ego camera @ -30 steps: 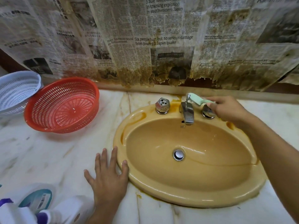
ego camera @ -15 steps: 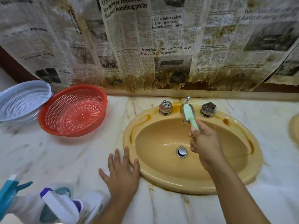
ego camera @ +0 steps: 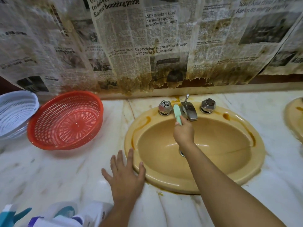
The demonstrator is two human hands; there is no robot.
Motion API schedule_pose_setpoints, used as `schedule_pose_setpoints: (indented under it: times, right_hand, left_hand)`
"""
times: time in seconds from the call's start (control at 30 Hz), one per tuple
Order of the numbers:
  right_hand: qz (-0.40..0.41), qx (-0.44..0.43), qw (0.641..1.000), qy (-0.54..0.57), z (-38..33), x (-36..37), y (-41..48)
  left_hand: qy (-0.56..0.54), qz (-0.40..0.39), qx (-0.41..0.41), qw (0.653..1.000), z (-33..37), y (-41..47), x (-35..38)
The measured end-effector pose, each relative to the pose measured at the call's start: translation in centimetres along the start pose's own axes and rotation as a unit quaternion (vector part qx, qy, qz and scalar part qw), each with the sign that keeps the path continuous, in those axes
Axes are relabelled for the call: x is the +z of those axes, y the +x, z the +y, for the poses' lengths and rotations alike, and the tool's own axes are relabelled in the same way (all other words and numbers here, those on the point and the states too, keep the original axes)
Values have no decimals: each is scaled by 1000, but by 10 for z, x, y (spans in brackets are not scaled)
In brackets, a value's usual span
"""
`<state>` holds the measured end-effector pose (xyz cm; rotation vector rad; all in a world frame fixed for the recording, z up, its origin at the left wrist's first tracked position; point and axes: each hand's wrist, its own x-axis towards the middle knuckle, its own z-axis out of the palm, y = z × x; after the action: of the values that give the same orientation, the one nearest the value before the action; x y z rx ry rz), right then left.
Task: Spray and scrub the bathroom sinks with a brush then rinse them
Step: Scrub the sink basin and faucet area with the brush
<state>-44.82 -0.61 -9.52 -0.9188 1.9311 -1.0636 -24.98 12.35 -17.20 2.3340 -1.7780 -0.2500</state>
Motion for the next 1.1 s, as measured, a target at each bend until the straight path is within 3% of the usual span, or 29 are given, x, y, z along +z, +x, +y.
schedule_pose_setpoints:
  times: [0.27, 0.57, 0.9, 1.1]
  right_hand:
    - [69, 82, 992, 71, -36, 41, 47]
    - [66, 73, 994, 50, 6, 16, -12]
    - [38, 94, 995, 23, -48, 32, 54]
    - [37, 95, 992, 72, 4, 15, -4]
  left_hand:
    - [-15, -12, -5, 1000, -2, 6, 2]
    - [-20, -22, -4, 1000, -1, 6, -1]
    - [-17, -14, -4, 1000, -2, 5, -1]
    - [-22, -10, -3, 1000, -1, 6, -1]
